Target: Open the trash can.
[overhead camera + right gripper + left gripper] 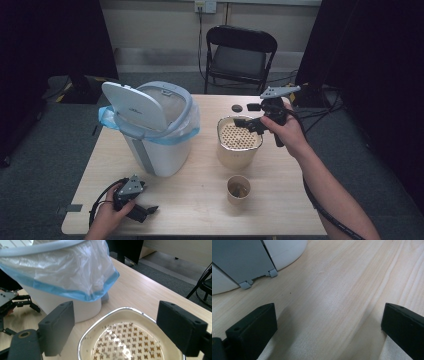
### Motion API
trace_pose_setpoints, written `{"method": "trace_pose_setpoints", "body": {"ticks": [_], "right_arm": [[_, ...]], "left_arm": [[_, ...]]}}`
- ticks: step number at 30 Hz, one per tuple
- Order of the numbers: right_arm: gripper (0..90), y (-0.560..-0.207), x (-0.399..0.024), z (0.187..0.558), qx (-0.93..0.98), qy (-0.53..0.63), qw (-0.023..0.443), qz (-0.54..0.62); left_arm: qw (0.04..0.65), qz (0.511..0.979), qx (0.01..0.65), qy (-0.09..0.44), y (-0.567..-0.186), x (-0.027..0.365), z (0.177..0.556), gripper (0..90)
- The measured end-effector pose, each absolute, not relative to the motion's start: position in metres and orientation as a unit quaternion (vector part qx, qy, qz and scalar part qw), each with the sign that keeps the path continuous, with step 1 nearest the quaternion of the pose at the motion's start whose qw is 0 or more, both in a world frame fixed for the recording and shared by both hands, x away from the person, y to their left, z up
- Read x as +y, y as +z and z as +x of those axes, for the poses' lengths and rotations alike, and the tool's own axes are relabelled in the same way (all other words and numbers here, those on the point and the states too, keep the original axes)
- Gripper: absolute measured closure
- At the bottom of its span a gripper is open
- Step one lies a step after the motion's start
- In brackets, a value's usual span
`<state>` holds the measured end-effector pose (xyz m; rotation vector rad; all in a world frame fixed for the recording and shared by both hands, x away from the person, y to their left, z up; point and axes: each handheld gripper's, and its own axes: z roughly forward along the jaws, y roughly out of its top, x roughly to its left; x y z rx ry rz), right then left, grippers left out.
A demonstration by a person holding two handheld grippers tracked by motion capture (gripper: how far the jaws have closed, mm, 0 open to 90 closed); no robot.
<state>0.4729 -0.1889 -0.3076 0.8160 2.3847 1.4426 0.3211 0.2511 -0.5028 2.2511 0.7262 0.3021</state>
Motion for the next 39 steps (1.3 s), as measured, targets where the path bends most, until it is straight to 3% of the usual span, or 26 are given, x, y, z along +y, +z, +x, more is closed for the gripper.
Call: {"method": "trace_pose_setpoints", "body": {"ticks": [39], "right_arm": [[14.4,-0.380,-0.254,0.403,0.818,0.486,0.089,0.295]], "left_arm": [[0.368,0.879,0.281,0.117,-0.503,0.251,0.321,0.0]]}}
